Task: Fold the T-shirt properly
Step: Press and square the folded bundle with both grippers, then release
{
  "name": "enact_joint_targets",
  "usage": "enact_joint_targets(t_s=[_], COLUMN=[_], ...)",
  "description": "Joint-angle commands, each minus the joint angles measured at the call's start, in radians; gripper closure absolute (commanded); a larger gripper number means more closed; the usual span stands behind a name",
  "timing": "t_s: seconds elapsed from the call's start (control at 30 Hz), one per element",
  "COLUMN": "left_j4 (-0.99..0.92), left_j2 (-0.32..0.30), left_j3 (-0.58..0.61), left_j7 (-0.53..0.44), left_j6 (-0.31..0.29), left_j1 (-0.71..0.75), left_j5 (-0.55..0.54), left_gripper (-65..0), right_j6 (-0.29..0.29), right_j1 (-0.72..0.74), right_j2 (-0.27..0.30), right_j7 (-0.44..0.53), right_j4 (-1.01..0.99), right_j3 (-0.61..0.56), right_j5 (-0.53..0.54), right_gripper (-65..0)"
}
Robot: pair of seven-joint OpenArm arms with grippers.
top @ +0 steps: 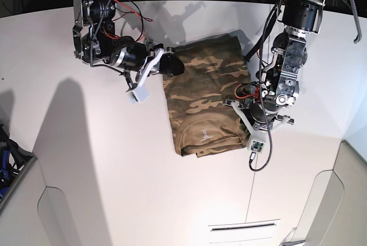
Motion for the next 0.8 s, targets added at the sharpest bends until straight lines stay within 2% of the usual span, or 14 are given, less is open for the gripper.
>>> enact_joint_targets(t_s=[0.0,0.17,0.27,0.4,0.57,0.77], left_j4=[0.005,0.016,0.073,0.171,0.209,0.211], left_j2=[-0.008,-0.008,-0.013,-0.023,-0.051,-0.047], left_j3=[-0.002,-0.002,-0.002,-0.002,-0.003,-0.009], left_j7=[0.02,0.045,0.059,0.109,0.11,0.09], left_j6=[-0.001,0.0,0.0,0.0,0.016,0.038], left_j1=[-0.013,-0.013,-0.005,0.015,0.047,0.064], left_j5=[0.005,0.005,0.0,-0.006,-0.006,-0.007], left_gripper=[-7.0,-6.2,-1.9,-1.9,-1.9,-1.3], right_j6=[0.014,0.014,0.014,0.014,0.013,0.013], right_j1=[0.013,0.014,0.021,0.021,0.031,0.038], right_j2=[-0.003,0.0,0.011,0.025,0.029,0.064], right_j7=[0.001,0.003,0.005,0.006,0.014,0.013], right_j4=[0.019,0.02,0.02,0.02,0.022,0.044], right_j3=[-0.015,-0.036,-0.033,-0.03,-0.029,-0.007], right_j5=[0.029,0.024,-0.001,-0.001,-0.001,-0.008], right_gripper=[0.0,0.0,0.0,0.0,0.0,0.0])
